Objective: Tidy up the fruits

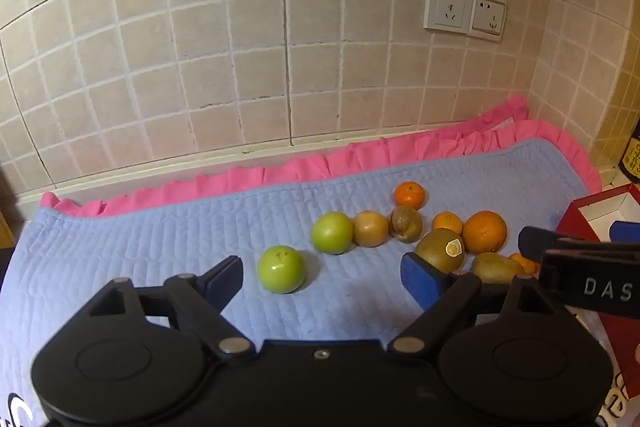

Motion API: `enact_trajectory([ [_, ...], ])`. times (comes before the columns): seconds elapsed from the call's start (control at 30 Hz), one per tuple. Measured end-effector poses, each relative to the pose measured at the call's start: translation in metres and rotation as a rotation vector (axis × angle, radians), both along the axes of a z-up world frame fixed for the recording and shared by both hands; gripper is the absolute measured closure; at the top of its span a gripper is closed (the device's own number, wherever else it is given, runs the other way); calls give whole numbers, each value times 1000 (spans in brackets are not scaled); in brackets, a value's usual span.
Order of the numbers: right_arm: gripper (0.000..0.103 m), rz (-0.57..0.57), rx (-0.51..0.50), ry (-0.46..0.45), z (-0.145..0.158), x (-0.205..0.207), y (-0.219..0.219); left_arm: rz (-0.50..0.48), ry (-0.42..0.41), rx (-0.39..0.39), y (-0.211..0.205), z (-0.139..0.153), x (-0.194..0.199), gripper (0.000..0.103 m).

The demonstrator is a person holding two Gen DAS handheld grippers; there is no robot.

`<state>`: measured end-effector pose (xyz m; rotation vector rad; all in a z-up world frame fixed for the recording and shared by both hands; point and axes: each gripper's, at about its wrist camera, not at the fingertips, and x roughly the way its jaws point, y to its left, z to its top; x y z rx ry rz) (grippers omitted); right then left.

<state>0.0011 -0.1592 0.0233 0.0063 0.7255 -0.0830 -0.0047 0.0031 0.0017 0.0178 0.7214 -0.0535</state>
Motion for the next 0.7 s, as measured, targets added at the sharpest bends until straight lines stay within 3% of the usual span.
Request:
enact_trajectory([
  [0.7,4,-20,11,21,-4,0,-2,1,19,-8,-1,-3,2,1],
])
